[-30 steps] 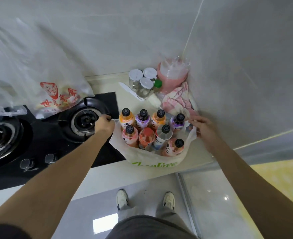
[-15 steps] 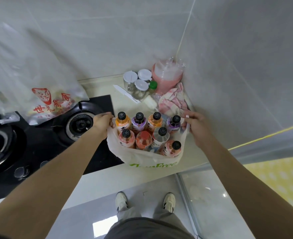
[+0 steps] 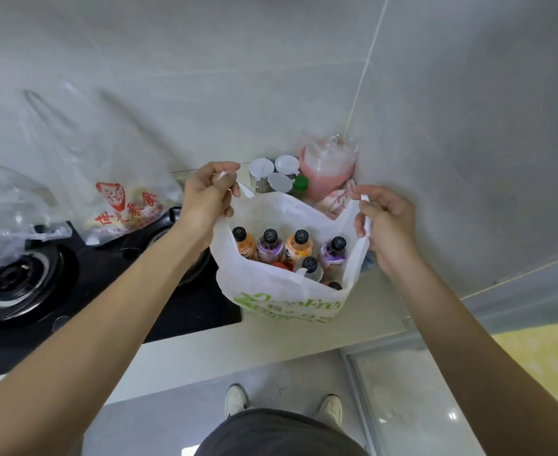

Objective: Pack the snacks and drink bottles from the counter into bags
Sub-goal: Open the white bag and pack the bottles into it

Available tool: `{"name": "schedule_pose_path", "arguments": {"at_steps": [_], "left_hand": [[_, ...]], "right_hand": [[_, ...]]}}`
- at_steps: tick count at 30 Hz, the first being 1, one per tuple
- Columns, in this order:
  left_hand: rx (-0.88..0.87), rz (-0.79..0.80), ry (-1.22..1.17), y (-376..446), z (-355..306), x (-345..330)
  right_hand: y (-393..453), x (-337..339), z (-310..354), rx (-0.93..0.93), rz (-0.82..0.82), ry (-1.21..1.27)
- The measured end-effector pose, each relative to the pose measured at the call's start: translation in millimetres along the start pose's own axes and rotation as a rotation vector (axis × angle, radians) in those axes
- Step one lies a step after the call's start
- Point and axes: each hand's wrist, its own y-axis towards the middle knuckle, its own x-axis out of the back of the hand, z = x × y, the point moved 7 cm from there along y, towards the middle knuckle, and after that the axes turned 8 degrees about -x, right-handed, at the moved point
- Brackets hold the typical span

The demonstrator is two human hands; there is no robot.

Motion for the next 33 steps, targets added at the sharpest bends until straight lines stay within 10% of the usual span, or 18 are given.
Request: {"name": "schedule_pose_path", "arguments": {"at_steps": [25, 33], "left_hand": [[0.304, -0.276, 0.103, -53, -4, 30], [-0.087, -0.099, 0.325, -41, -72, -14]], "right_hand": [[-19, -6, 42, 0.006, 0.125, -0.075], [-27, -29, 54, 0.079, 0.201, -0.038]]}}
